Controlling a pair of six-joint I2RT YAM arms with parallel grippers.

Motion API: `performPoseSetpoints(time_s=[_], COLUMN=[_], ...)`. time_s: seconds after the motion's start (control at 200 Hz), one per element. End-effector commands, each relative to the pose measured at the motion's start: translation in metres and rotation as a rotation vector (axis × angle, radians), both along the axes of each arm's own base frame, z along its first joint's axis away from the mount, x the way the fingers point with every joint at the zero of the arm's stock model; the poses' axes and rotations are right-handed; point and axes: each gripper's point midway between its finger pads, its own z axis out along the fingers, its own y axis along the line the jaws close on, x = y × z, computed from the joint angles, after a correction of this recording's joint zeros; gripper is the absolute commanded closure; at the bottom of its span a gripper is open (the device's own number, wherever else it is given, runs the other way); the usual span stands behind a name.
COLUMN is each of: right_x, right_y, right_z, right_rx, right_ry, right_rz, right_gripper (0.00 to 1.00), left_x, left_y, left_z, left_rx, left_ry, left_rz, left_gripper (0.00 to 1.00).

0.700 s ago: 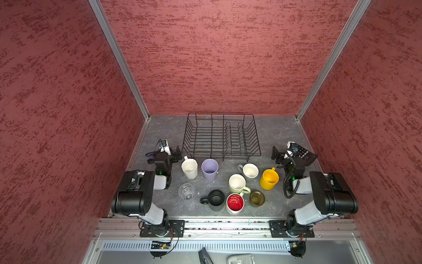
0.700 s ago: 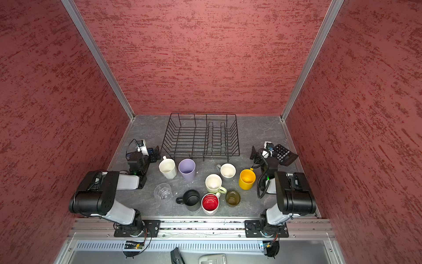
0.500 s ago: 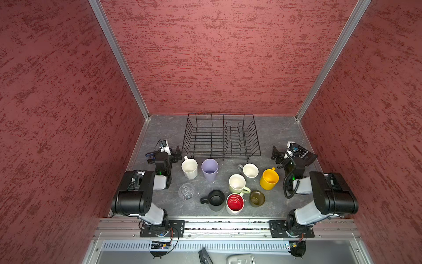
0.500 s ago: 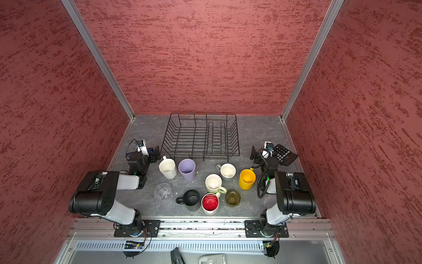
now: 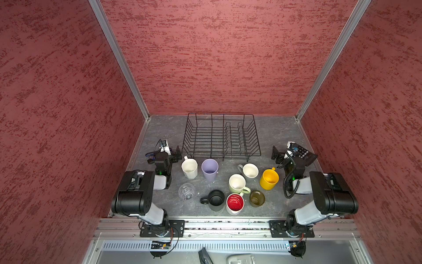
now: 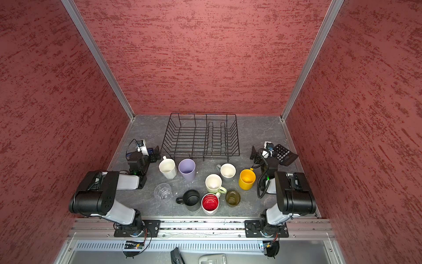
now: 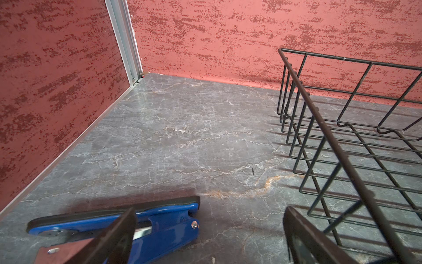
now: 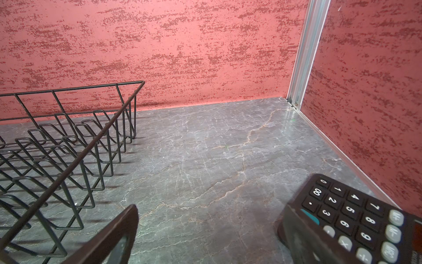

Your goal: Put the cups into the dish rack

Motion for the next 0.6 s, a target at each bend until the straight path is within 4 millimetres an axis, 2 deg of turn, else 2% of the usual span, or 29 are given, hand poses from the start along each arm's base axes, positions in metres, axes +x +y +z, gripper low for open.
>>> performPoseSetpoints(time_s=[0.0,0.591], right_x=[0.0041,0.0030], right_y=[-0.0006,-0.0013], right_z=[0.0052,0.0064], right_rx=[-0.007,-0.008], right_ry=[-0.010,-0.016], right_rz=[0.002,-0.003], right_gripper=[0.01,0.01], left_x=[0.0044,0.0043], left_y=[0.0036,0.0032], left_z=[0.0116,0.0121], left_rx=[0.002,0.003], left_ry=[-0.037,-0.039], left_rz=[0.016,0.015], left_gripper=[0.00,0.00])
